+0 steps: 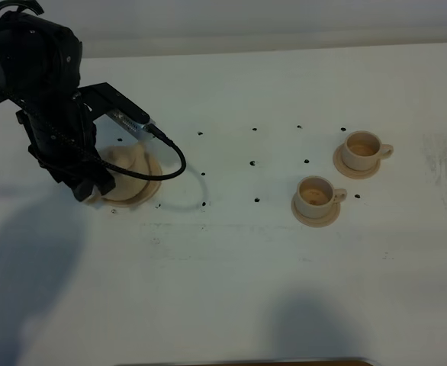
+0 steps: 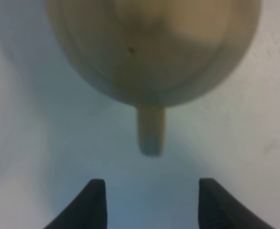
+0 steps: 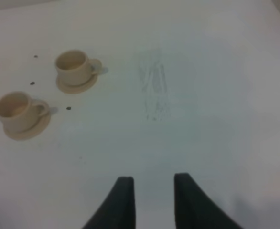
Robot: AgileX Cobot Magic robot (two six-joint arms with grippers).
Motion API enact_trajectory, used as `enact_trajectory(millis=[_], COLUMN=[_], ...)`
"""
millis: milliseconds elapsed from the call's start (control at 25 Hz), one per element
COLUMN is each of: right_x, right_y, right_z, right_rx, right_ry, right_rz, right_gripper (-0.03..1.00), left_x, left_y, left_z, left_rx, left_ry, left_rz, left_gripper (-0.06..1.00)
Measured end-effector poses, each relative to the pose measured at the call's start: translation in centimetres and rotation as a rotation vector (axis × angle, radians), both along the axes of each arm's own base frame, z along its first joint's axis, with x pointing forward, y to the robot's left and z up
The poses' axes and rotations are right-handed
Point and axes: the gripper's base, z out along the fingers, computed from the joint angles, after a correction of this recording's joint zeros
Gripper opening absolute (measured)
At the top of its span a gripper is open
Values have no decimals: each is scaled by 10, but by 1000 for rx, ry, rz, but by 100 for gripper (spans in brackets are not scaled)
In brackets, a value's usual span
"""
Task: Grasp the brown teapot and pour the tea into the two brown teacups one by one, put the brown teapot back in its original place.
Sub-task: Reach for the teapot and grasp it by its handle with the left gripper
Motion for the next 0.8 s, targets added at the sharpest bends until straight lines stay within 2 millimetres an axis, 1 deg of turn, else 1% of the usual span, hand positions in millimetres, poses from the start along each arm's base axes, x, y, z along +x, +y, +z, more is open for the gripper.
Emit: enact_trajectory(millis=[80, 200, 480, 800], right_x=[0, 0, 0, 0], right_y=[0, 0, 0, 0], right_z=[0, 0, 0, 0], right_rx=[0, 0, 1, 1], right_ry=[0, 0, 0, 0], right_rz=[0, 0, 0, 0], right_gripper=[22, 22, 22, 22], left_x=[2, 6, 10, 9], left_y=[2, -1, -4, -3], left_z=[0, -2, -15, -17], left_rx=[-9, -53, -78, -93], left_ry=[-17, -48, -38, -32], left_rz=[8, 24, 34, 17], left_gripper=[42, 42, 42, 42])
